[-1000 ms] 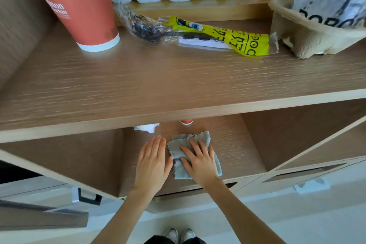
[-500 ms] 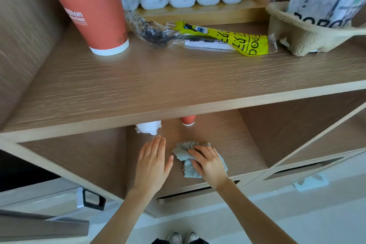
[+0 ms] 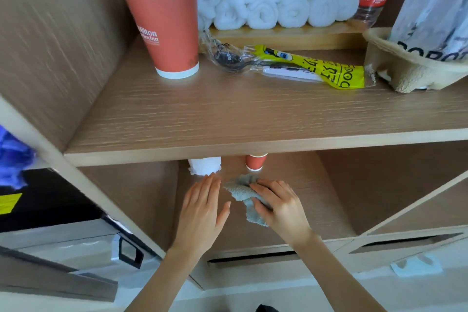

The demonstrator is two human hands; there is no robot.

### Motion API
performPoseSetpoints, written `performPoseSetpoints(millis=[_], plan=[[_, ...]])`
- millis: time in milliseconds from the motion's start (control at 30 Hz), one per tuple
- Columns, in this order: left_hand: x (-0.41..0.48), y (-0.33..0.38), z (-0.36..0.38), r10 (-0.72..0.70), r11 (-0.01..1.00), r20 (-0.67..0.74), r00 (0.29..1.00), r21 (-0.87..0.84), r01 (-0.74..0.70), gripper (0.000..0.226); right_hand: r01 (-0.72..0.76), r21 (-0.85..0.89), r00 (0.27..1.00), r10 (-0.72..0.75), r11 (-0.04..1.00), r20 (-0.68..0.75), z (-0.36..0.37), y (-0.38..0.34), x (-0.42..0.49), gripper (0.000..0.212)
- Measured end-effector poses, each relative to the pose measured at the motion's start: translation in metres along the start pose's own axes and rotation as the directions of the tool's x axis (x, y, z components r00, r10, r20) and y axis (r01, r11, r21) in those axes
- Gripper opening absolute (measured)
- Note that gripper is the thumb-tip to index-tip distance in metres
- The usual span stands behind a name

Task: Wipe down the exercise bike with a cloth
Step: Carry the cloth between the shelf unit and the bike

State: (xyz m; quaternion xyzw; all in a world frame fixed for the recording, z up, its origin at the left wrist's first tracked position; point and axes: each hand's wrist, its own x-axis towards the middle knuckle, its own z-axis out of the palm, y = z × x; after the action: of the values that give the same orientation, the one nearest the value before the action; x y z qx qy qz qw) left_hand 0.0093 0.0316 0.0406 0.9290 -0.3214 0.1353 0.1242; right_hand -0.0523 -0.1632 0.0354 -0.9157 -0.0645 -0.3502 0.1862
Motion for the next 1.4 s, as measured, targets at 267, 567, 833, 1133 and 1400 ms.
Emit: performPoseSetpoints(millis=[267, 567, 833, 1133, 1400], plan=[[-0.037, 0.023, -0.024, -0.196, 0.978, -0.164, 0.967, 0.038, 0.205, 0.050, 0.143, 0.199, 0.988, -0.153, 0.970, 0.036, -0.006, -0.002, 0.022, 0.020], [-0.146, 0.066, -0.058, -0.544, 0.791, -0.304, 0.783, 0.127, 0.599, 0.049, 0.358, 0.538, 0.871, -0.480, 0.763, 0.102, 0.002, -0.069, 0.010, 0.027], [-0.263, 0.093, -0.111, -0.788, 0.397, -0.429, 0.441, 0.194, 0.897, 0.051, 0.436, 0.799, 0.688, -0.726, 0.415, 0.001, 0.020, -0.194, -0.018, 0.025], [-0.405, 0.143, -0.160, -0.796, -0.105, -0.605, 0.013, 0.159, 0.982, 0.053, 0.425, 0.905, 0.469, -0.853, -0.009, -0.228, 0.007, -0.364, -0.097, 0.021], [-0.544, 0.185, -0.192, -0.672, -0.420, -0.696, -0.253, 0.077, 0.904, 0.052, 0.297, 0.924, 0.296, -0.897, -0.240, -0.328, -0.023, -0.506, -0.214, 0.024]])
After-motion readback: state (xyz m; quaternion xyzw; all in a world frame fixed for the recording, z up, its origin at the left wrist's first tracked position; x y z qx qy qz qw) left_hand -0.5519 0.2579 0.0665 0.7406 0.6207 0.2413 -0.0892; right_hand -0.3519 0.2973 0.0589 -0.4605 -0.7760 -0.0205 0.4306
